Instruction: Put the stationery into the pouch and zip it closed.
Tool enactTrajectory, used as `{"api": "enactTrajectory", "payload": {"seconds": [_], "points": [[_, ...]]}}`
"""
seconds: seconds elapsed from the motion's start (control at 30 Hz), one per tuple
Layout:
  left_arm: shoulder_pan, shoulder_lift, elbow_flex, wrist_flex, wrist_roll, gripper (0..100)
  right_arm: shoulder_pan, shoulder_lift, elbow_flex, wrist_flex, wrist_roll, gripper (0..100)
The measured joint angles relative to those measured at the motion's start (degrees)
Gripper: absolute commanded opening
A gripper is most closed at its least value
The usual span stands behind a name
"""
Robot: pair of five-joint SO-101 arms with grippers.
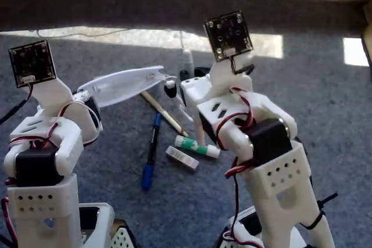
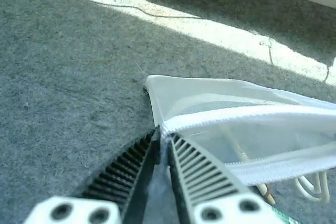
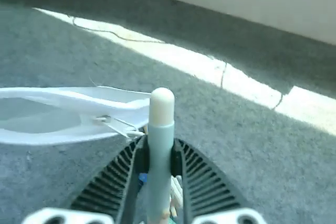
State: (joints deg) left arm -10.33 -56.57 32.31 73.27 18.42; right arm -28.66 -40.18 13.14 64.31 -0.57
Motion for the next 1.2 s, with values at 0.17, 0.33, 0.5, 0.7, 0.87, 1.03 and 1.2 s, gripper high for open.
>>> {"api": "enactTrajectory", "payload": {"seconds": [0.17, 0.33, 0.5, 0.7, 0.87, 1.03, 1.2], "points": [[0.0, 0.0, 0.0, 0.0, 0.0, 1, -4.7, -3.0, 0.0, -6.4, 0.0, 0.5], [0.0, 0.0, 0.0, 0.0, 0.0, 1, -8.7, -4.1, 0.0, -14.2, 0.0, 0.5], [0.0, 0.0, 0.0, 0.0, 0.0, 1, -12.4, -4.2, 0.0, -21.2, 0.0, 0.5], [0.0, 0.0, 0.0, 0.0, 0.0, 1, -13.5, -4.2, 0.0, -27.5, 0.0, 0.5], [0.0, 0.0, 0.0, -0.1, 0.0, 1, -13.6, -4.3, 1.1, -33.8, 0.0, 0.5], [0.0, 0.0, 0.0, -0.1, 0.0, 1, -13.6, -4.4, 8.7, -43.3, 0.0, 0.5], [0.0, 0.0, 0.0, -0.1, 0.0, 1, -13.6, -4.4, 17.1, -54.6, 0.0, 0.5]]}}
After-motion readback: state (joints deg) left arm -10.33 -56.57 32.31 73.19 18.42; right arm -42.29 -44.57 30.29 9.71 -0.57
